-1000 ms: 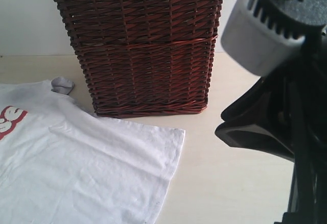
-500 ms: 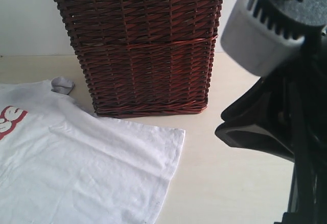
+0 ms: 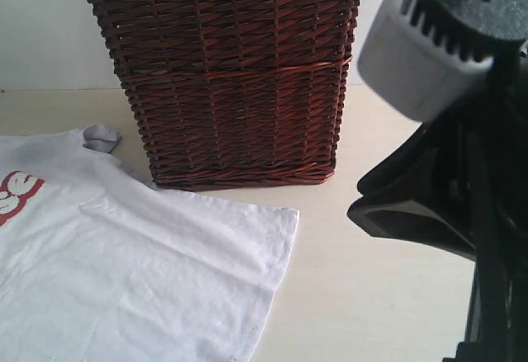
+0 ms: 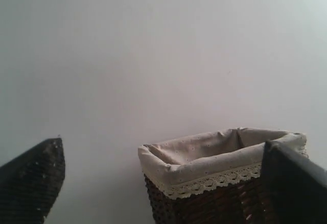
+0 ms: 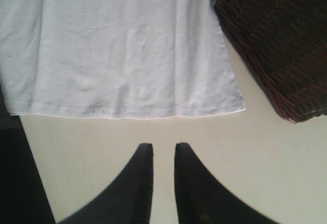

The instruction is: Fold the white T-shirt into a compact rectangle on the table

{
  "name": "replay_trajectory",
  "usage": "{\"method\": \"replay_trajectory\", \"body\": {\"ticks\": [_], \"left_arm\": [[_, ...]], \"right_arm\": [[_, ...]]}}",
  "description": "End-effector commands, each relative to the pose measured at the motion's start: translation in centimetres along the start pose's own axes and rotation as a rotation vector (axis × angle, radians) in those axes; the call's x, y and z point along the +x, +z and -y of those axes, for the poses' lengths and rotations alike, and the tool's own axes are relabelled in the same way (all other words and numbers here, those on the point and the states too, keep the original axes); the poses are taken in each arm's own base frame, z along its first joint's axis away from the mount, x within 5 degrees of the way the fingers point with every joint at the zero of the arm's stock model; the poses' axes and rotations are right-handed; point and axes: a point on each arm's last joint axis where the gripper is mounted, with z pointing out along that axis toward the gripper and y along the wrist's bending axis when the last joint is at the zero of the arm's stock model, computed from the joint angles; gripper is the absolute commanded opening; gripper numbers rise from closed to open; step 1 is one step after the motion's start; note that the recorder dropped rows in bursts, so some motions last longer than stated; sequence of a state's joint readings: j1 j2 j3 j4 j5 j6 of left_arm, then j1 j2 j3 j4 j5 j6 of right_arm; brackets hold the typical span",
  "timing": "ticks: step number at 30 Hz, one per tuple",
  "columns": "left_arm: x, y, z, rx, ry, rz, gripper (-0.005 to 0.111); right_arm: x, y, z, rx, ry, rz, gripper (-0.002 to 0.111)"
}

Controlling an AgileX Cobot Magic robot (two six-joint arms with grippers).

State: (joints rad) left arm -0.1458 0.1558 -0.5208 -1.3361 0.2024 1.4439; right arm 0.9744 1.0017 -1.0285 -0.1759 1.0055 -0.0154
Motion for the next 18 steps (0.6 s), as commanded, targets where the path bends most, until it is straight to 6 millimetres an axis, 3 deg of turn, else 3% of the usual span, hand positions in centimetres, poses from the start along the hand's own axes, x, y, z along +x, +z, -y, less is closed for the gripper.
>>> {"method": "replay_trajectory", "body": {"ticks": [1,9,18], "left_arm": [[0.9,-1.1,-0.1,-0.087,-0.016,-0.058,0.105],[3.7,-2.9,-0.9,-0.344,-0.131,-0.108,0.105],[9.9,-2.8,-0.8,-0.347,-0.245,-0.14,0.105]], "right_arm": [[0.0,0.1,0.0,0.001,0.002,0.005,0.017],[0.0,0.1,0.0,0.001,0.004,0.005,0.017],[0.0,0.1,0.0,0.001,0.004,0.007,0.017]]}}
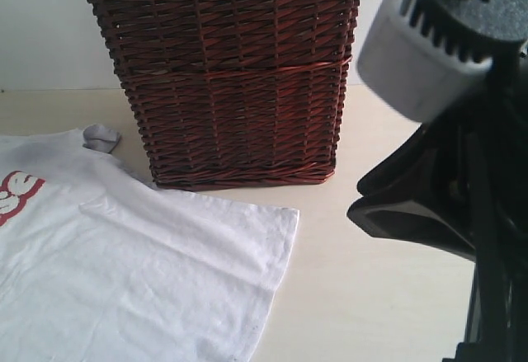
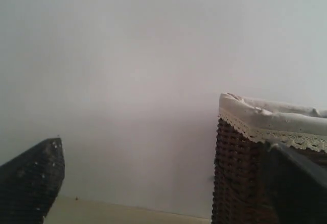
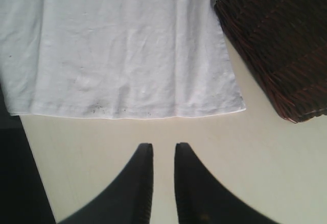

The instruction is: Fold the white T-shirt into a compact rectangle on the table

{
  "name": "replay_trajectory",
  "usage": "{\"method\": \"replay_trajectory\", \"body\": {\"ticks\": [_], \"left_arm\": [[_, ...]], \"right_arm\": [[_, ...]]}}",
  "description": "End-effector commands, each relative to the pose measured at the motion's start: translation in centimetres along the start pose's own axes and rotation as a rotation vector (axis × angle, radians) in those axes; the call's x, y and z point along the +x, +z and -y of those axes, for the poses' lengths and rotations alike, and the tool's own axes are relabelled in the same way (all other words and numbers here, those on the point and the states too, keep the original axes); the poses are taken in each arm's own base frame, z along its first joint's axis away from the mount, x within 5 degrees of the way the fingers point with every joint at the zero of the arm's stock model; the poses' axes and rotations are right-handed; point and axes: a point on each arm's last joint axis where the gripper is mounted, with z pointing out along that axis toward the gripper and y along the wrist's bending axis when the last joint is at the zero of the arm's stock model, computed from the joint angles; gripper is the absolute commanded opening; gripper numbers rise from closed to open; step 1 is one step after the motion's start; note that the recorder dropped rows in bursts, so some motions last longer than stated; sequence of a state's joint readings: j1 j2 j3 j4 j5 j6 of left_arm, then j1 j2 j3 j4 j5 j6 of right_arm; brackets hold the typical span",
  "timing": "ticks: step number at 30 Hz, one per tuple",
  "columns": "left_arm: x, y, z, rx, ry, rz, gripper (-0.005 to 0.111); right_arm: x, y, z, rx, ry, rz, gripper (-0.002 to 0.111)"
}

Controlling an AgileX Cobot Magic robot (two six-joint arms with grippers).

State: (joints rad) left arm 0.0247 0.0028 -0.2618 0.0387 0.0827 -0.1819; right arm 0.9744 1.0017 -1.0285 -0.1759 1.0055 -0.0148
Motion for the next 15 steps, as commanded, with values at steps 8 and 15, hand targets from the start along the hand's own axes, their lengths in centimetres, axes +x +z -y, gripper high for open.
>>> {"method": "replay_trajectory", "body": {"ticks": [8,15], "left_arm": [[7.1,0.2,-0.9,0.007,0.004,-0.121,0.105],[8.6,0.0,-1.2,-0.019,0.007,-0.234,0.105]], "right_arm": [[0.0,0.1,0.0,0.001,0.004,0.007,0.017],[0.0,0.1,0.0,0.001,0.004,0.007,0.017]]}}
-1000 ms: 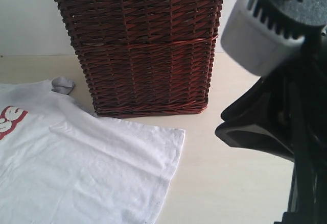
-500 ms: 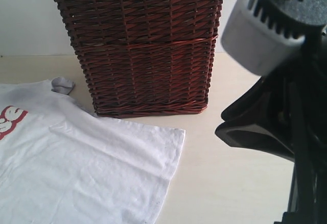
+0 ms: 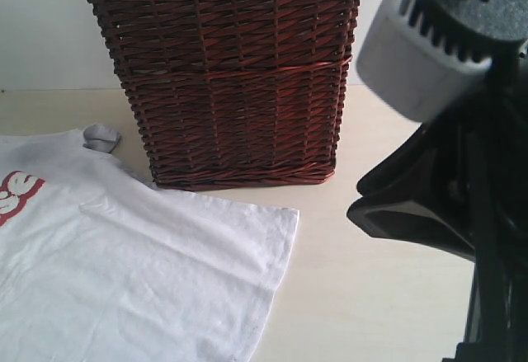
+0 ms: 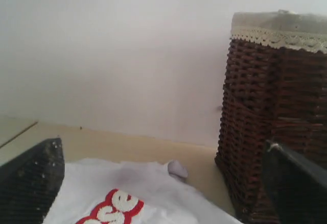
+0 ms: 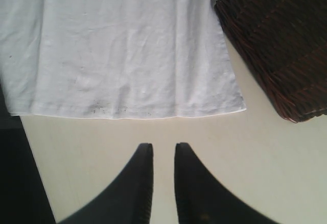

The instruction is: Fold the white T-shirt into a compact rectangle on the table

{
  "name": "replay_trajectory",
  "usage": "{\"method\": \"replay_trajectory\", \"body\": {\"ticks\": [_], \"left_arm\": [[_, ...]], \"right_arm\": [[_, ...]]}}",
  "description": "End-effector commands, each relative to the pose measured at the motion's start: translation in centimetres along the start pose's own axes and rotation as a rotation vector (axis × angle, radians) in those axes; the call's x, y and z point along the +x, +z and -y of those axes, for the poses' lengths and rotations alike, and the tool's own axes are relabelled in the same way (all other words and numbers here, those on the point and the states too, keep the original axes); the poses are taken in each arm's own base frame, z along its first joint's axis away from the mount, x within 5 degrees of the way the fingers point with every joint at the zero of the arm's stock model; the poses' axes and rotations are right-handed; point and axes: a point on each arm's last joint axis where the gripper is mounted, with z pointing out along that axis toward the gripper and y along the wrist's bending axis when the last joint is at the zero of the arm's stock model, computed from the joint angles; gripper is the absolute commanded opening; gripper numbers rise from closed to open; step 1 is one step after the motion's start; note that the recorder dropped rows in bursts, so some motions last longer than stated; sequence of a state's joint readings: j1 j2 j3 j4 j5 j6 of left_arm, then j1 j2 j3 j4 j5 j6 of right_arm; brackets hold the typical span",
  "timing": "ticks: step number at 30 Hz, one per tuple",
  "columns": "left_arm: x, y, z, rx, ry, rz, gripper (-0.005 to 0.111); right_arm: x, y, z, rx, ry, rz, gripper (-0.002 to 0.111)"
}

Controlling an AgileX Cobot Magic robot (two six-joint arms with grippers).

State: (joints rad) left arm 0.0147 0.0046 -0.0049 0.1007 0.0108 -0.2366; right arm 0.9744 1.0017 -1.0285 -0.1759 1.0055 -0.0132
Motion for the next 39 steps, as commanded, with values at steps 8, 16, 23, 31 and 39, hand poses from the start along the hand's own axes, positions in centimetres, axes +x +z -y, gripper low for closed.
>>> {"method": "replay_trajectory", "body": {"ticks": [8,16,23,31,39], "left_arm": [[1.7,-0.2,-0.4,-0.027,0.104,-0.177,0.105],[3.1,-0.5,-0.7,-0.056,0.094,-0.334,0.105],[3.1,-0.6,-0.7,-0.056,0.098,-0.339,0.105],[3.1,-0.6,-0.7,-0.056,0.099,-0.338,0.105],[3.1,-0.6,-0.7,-0.056,0.099,-0.338,0.105]], "right_arm": [[0.0,0.1,0.0,0.001,0.002,0.009,0.017],[0.0,0.1,0.0,0.001,0.002,0.009,0.017],[0.0,0.1,0.0,0.001,0.0,0.009,0.017],[0.0,0.1,0.0,0.001,0.0,0.006,0.017],[-0.5,-0.1,1.7,0.199,-0.346,0.023,0.017]]}}
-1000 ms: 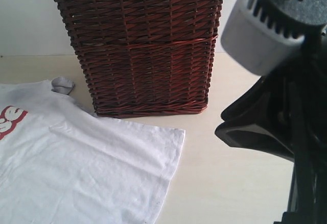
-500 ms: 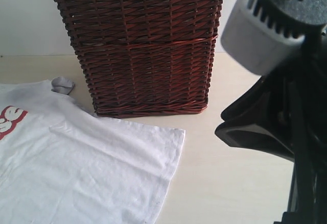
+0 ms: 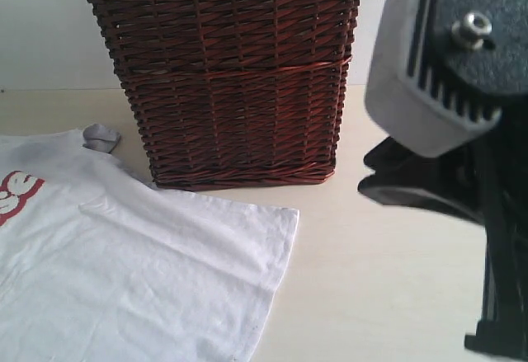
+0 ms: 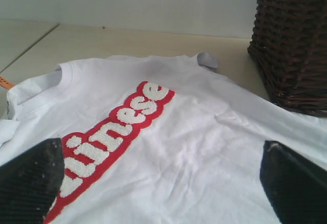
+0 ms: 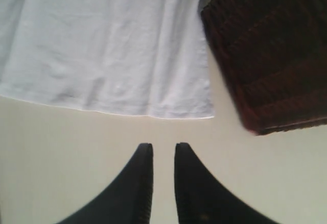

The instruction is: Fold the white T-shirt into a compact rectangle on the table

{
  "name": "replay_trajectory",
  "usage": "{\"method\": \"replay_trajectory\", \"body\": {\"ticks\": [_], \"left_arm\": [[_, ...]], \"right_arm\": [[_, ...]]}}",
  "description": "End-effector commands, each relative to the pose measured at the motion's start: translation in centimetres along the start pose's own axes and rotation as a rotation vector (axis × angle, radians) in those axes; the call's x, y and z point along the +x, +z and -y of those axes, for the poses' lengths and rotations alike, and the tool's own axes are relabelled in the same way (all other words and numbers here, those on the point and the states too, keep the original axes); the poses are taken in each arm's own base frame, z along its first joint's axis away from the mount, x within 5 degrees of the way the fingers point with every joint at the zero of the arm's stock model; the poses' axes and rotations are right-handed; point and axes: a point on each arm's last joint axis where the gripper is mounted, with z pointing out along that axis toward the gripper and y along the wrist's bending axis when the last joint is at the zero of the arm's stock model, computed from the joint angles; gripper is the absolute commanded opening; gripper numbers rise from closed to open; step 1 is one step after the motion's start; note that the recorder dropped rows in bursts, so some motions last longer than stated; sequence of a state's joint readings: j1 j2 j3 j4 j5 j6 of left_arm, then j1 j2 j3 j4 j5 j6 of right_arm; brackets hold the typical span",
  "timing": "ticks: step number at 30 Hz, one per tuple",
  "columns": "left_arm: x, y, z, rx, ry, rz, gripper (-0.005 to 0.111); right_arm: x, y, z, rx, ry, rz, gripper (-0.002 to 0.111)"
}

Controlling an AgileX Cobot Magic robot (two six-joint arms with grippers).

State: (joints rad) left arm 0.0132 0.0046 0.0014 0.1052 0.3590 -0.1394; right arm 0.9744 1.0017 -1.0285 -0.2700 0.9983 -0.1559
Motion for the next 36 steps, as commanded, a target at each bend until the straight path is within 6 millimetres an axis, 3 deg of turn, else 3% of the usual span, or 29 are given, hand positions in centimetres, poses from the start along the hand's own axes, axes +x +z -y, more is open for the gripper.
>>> {"method": "replay_trajectory", "body": {"ticks": [1,6,13,21,24,30,33,36], "left_arm": [[-0.1,0.0,0.1,0.009,0.0,0.01,0.105],[-0.1,0.0,0.1,0.009,0.0,0.01,0.105],[-0.1,0.0,0.1,0.008,0.001,0.011,0.105],[-0.1,0.0,0.1,0.008,0.001,0.011,0.105],[-0.1,0.0,0.1,0.008,0.001,0.011,0.105],[-0.1,0.0,0.1,0.008,0.001,0.011,0.105],[-0.1,0.0,0.1,0.008,0.001,0.011,0.105],[-0.1,0.0,0.1,0.008,0.001,0.011,0.105]], "right_arm": [[-0.3,0.0,1.2,0.131,-0.159,0.025,0.017],[-0.5,0.0,1.0,0.116,-0.147,0.049,0.017],[-2.6,0.6,-0.3,-0.038,0.066,0.24,0.017],[-3.1,2.9,-2.2,-0.235,0.224,0.154,0.017],[-3.2,4.9,-2.8,-0.271,0.215,0.061,0.021],[-3.5,11.4,-4.5,-0.321,0.209,-0.107,0.062],[-3.5,14.9,-5.2,-0.324,0.209,-0.153,0.06],[-3.5,18.1,-6.0,-0.324,0.207,-0.191,0.044]]}}
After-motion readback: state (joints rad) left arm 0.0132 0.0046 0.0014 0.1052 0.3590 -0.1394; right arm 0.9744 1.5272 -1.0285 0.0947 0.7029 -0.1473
